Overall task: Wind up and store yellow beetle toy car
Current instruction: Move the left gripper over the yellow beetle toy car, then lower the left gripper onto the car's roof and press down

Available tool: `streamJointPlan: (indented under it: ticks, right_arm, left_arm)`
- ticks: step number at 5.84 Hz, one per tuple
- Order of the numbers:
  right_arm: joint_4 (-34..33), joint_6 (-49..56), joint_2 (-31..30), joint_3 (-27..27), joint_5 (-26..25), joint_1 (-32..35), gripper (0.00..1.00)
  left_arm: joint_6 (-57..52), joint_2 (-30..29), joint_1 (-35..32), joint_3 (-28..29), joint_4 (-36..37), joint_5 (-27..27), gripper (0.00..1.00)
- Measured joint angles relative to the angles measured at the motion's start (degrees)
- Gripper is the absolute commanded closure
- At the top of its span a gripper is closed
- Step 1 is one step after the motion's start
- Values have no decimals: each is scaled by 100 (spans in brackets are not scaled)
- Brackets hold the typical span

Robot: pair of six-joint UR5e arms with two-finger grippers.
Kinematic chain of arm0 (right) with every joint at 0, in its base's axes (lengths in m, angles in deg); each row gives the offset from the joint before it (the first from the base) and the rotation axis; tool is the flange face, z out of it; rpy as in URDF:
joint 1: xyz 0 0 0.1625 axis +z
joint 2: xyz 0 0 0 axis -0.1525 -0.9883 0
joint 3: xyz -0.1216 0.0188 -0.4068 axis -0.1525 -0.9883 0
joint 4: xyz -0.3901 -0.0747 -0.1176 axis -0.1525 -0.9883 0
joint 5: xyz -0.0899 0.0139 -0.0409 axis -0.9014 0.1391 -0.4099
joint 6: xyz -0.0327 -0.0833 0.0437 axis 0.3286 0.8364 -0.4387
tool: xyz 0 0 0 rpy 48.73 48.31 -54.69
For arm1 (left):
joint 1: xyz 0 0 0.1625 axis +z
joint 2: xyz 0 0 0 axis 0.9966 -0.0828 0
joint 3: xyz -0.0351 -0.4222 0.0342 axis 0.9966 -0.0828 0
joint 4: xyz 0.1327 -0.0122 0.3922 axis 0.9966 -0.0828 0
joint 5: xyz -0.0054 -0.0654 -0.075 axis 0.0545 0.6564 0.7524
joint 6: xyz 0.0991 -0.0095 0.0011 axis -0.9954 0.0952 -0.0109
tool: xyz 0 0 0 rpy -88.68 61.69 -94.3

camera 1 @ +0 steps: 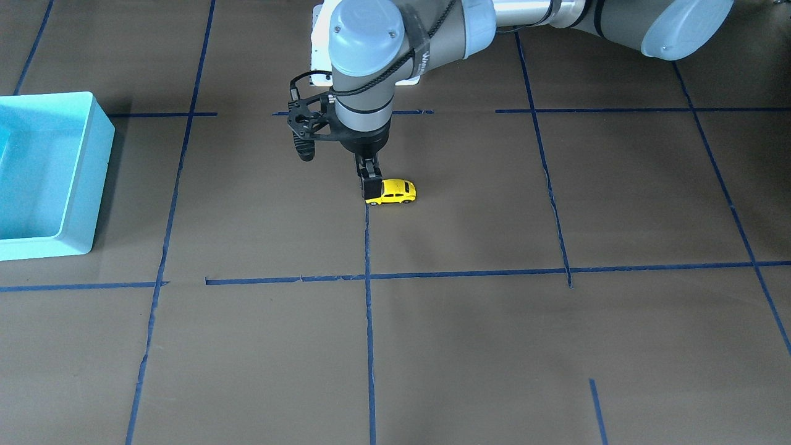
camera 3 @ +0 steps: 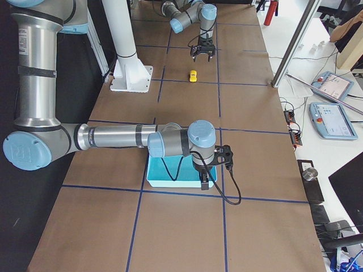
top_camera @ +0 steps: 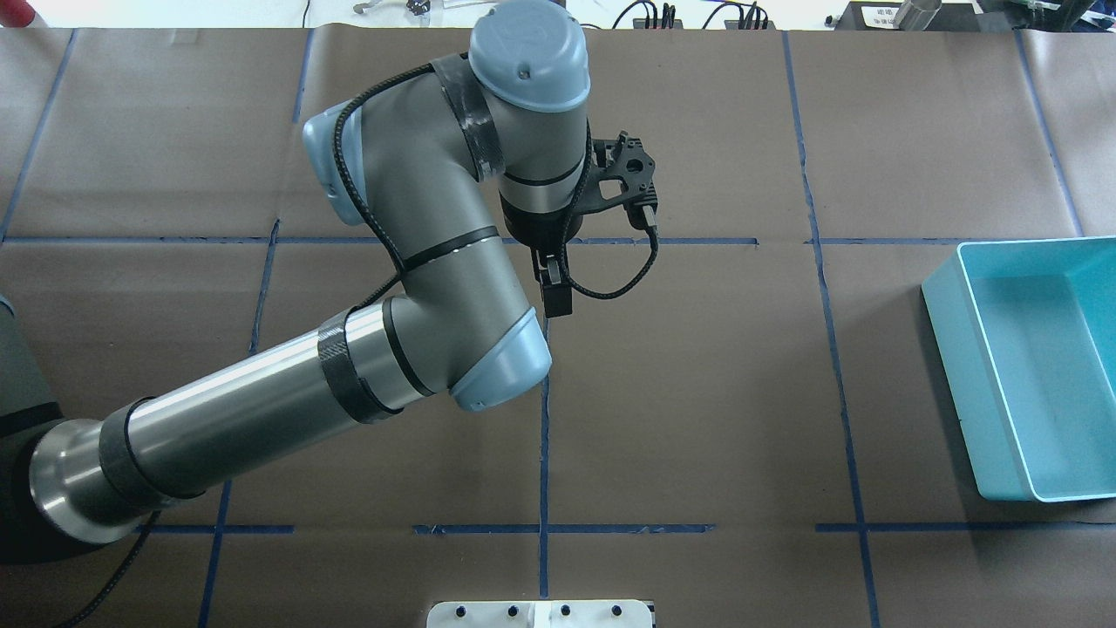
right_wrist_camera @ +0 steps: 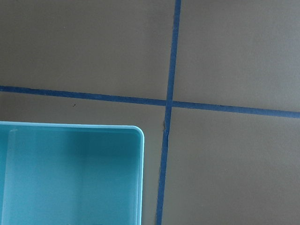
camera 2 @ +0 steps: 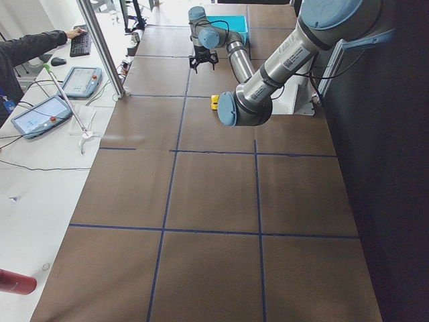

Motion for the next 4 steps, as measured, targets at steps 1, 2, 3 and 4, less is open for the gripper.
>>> streamJointPlan:
  ticks: [1,2,3,4]
  right_arm:
    - [-7,-1,-32,92,9,2,0]
    - [-7,-6,-83,118,22,2,0]
    - [-3,-7,-192,120,26,23,0]
    - [1,-10,-287,104,12,50,0]
  left_arm:
    - [-434,-40,208,32,180,-405,0]
    - [-729,-25,394,75,320,-798,0]
    - [-821,22,540,149,350,-1078,0]
    - [-842,94,642,274,267,-1254,0]
